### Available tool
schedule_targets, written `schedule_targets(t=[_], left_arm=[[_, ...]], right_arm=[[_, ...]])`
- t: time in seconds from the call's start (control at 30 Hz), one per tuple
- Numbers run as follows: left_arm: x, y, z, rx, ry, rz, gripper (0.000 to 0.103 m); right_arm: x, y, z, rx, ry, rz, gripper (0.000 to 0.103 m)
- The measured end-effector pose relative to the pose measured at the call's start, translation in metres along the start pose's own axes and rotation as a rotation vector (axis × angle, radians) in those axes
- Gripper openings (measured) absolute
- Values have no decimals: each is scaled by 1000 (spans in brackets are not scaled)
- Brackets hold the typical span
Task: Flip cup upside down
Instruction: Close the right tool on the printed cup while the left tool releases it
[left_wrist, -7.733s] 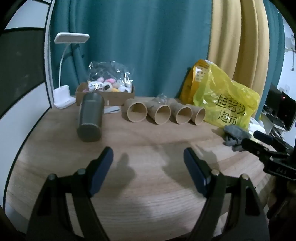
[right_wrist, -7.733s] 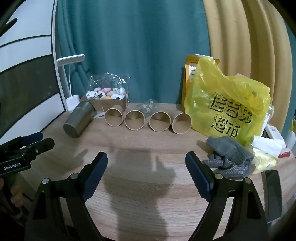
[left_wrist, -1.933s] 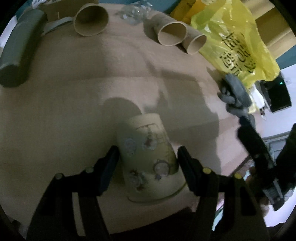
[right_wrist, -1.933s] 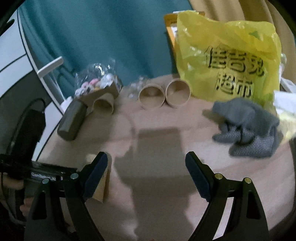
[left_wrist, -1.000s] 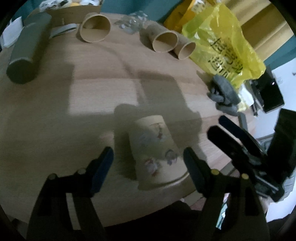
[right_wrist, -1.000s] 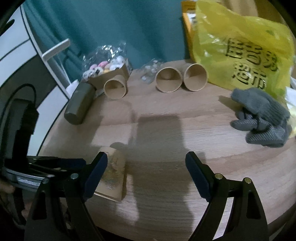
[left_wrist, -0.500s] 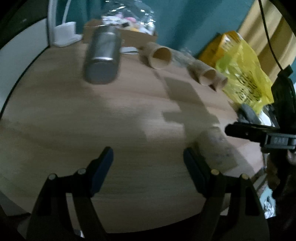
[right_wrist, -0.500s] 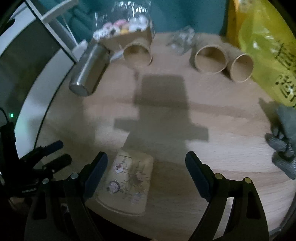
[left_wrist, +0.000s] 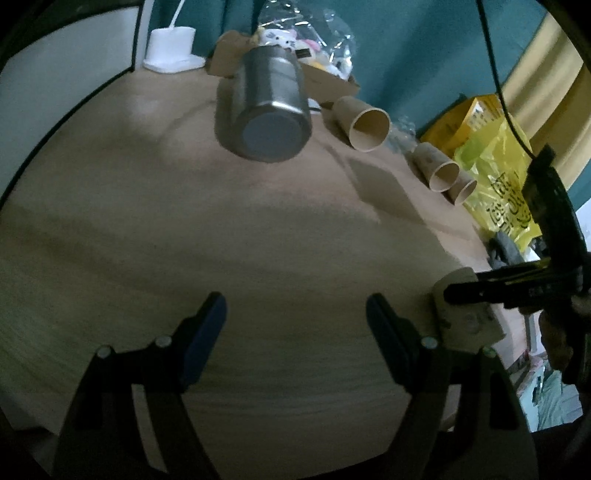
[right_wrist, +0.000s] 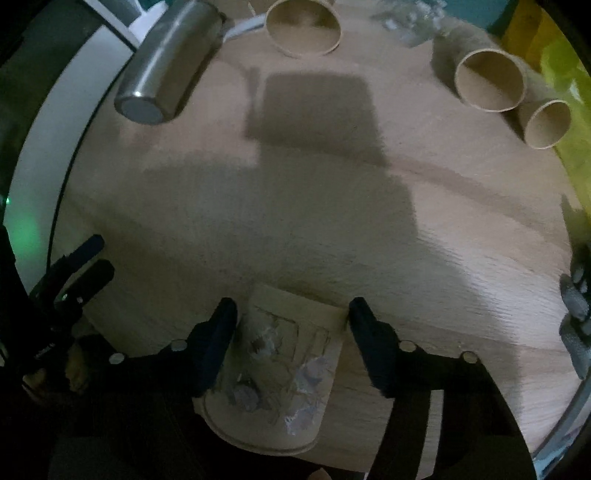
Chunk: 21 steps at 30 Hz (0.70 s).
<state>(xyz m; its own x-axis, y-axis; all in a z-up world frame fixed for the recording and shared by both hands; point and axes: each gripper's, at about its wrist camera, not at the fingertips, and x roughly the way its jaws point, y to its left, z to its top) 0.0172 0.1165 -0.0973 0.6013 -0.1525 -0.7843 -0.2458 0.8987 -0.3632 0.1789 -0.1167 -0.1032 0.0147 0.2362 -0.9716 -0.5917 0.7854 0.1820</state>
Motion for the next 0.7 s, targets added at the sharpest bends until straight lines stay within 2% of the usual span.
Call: schedule_targets(t=[0.23, 0.37, 0.5, 0.57, 0.7], left_arm=[[1, 0, -2, -4, 5, -15, 79], [0, -4, -3, 4, 8, -19, 79], [-2, -14, -4, 37, -1, -16, 79], [-6, -21, -5, 62, -36, -16, 79], [-8, -31, -7, 78, -66, -19, 79]], right_arm=[[3, -6, 5, -12, 24, 17, 64], [-10, -13, 0, -21, -30, 24, 63], [-35, -16, -11, -56, -197, 3, 63], [-47, -16, -20, -80, -301, -14, 63], [-62, -4, -43, -157, -513, -109, 63]])
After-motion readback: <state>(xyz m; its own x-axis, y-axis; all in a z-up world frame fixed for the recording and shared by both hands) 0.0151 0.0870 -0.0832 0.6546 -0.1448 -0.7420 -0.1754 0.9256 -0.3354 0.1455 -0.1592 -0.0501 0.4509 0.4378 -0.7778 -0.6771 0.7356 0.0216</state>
